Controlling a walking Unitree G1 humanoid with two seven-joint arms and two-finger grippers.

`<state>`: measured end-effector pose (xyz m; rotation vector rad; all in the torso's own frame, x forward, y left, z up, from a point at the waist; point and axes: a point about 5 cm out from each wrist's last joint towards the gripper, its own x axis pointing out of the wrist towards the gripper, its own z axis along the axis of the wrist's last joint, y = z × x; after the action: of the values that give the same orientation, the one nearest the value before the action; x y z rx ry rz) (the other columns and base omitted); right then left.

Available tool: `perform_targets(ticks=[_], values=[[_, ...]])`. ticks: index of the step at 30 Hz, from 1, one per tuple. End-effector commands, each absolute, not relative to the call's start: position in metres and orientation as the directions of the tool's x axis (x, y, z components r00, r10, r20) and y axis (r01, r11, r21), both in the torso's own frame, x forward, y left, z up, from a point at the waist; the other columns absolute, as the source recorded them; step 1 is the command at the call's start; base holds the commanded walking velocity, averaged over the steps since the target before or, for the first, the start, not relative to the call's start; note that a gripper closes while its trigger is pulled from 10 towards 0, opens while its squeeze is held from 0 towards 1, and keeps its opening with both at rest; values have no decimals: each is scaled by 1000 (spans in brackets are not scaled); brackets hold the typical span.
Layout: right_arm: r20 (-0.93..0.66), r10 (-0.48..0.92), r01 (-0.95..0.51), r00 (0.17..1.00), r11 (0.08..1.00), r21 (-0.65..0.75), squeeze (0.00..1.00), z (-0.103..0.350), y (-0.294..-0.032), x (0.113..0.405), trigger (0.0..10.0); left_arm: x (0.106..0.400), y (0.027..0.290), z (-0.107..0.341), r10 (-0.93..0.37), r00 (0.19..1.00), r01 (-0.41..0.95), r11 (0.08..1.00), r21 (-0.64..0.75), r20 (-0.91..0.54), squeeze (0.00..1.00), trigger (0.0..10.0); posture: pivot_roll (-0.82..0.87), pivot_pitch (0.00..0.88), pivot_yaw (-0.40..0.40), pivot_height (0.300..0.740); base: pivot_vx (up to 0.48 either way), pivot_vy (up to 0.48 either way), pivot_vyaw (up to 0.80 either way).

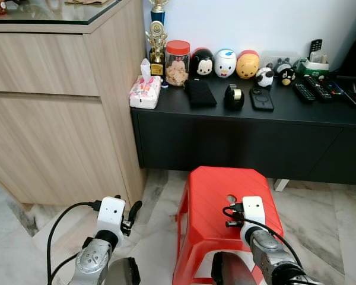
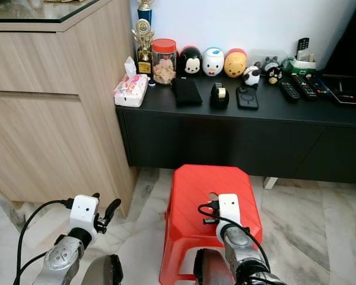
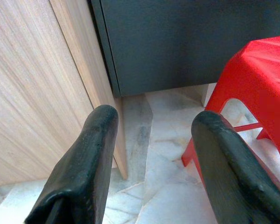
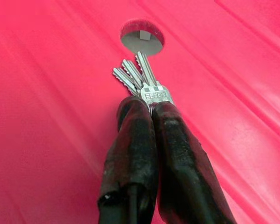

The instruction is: Hang keys on a hook

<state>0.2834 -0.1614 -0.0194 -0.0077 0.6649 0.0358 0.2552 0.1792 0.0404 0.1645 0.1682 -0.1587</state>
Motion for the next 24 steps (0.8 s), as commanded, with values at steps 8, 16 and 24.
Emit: perform_targets(ticks=[8,16,24], values=[[-435,41,-11,899,997,70,0,9,-160,306,0,260,176,42,-159,971,191,966,177,-178,0,10000,-10,0,-53,573,0,0,0],[-257,68,-54,964,997,60,0,32,-161,315,10000,261,174,41,-160,971,192,965,180,-178,0,10000,-14,0,-57,573,0,0,0],[-188,18,-2,982,996,88,0,34,-175,301,10000,261,174,40,-159,971,191,965,180,-177,0,10000,-24,0,-61,573,0,0,0]])
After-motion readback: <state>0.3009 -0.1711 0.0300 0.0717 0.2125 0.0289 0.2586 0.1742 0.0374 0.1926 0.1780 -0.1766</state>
